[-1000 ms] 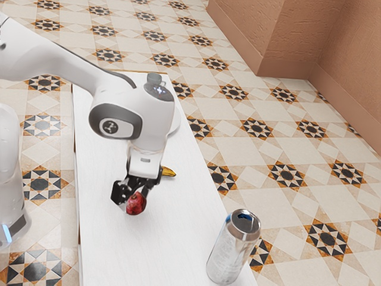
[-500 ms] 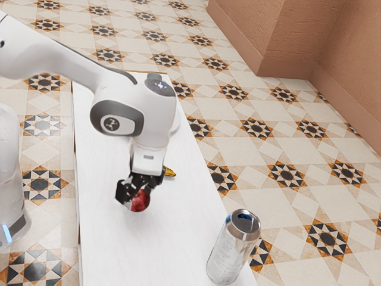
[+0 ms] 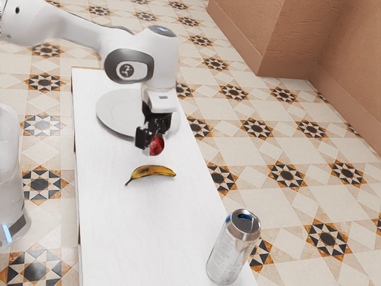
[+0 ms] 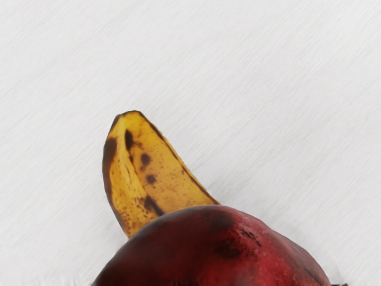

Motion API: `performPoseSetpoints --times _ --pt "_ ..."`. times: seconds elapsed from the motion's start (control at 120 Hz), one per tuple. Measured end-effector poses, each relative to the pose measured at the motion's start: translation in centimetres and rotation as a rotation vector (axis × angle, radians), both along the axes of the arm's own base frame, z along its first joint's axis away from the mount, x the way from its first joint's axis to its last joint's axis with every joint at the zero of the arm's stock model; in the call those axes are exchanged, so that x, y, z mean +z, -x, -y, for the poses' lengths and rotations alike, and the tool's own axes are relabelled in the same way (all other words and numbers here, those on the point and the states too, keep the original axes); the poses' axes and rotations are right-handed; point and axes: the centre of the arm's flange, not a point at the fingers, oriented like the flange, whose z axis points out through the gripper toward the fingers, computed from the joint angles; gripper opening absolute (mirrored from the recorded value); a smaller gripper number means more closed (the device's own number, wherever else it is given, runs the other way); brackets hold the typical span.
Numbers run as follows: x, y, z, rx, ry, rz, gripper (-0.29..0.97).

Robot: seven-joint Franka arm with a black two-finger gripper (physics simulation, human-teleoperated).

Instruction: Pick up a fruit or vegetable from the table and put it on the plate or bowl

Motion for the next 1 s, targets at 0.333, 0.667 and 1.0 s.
performPoseSetpoints --times 0.333,0.667,1.0 --pt "1.4 0.5 -11.7 0.198 -0.049 0.005 0.27" --pt "-0.6 1.9 -18.9 0.339 -0.069 -0.051 0.24" --pt "-1.5 0.2 -22.8 0.420 -0.095 -0.087 0.45"
